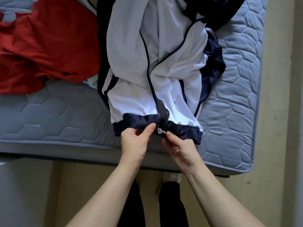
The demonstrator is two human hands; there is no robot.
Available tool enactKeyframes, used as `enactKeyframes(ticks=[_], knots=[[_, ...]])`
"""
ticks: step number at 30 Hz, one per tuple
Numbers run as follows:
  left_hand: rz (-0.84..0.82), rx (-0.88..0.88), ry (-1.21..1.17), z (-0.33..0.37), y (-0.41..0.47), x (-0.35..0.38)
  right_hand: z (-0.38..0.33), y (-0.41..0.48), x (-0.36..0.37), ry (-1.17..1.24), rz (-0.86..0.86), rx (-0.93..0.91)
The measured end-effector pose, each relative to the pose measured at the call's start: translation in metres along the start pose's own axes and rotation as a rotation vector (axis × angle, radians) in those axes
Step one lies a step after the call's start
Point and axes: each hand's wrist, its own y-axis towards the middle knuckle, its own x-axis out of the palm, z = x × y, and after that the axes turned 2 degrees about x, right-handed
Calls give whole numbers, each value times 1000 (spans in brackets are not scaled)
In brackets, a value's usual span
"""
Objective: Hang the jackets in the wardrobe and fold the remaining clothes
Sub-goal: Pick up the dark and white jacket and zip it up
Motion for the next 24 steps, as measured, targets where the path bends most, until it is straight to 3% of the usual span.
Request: enactKeyframes(ticks=[18, 24], knots=[[-19, 32, -36, 1, -1, 2, 5, -2, 6, 93, 37, 0], [45, 9, -26, -1, -2, 0, 8, -3, 8, 86, 30, 4]])
